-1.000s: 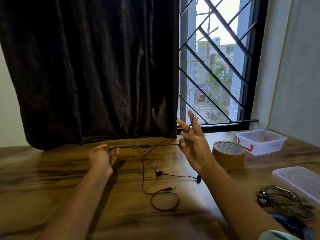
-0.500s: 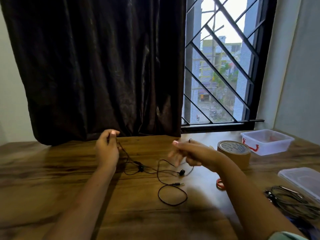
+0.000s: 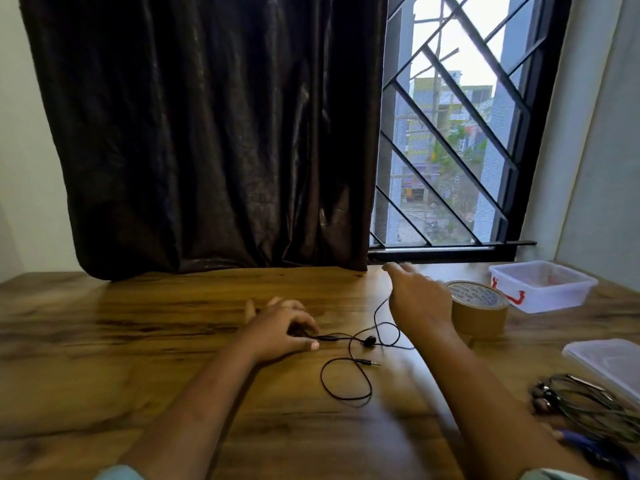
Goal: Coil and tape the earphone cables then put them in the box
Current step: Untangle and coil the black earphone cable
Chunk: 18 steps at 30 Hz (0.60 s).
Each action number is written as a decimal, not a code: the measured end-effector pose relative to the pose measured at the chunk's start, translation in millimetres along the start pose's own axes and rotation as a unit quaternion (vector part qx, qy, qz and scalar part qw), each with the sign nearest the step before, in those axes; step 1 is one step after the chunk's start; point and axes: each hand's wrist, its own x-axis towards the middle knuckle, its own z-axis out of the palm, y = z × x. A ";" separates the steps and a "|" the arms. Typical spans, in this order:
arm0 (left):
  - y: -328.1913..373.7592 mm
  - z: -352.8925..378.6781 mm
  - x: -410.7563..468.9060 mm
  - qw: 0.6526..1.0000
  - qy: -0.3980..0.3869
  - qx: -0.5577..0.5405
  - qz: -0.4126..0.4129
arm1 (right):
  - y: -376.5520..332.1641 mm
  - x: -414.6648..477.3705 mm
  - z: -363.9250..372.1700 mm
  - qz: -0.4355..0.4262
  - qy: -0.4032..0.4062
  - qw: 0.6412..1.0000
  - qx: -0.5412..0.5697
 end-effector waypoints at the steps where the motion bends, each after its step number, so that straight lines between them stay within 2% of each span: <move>1: 2.3 0.0 0.4 1.000 0.016 0.003 0.004 | -1.9 -0.4 -0.3 0.008 -0.002 0.999 -0.039; 4: 11.3 -0.7 -0.7 0.998 0.049 0.022 0.034 | -16.3 -2.8 5.0 -0.033 0.005 0.998 -0.048; 6: 15.9 0.8 1.0 0.995 0.084 -0.003 0.061 | -31.2 -5.6 16.1 -0.102 -0.015 0.994 0.042; 9: 18.7 -1.0 0.2 0.980 0.156 -0.084 0.086 | -48.4 -10.0 31.8 -0.171 -0.086 0.964 0.183; 13: 12.2 -7.5 4.4 0.965 0.174 -0.165 0.107 | -38.8 -4.7 17.5 -0.153 -0.139 0.897 0.390; 16: 6.6 -12.5 4.6 0.964 0.221 -0.109 0.096 | -29.0 -2.8 4.0 -0.092 -0.135 0.844 0.511; 17: 3.3 -14.0 4.2 0.962 0.244 -0.095 0.078 | -26.3 -1.0 3.8 -0.072 -0.114 0.837 0.531; 18: -0.3 -16.0 3.4 0.956 0.274 -0.084 0.059 | -22.8 2.1 5.7 -0.054 -0.077 0.845 0.526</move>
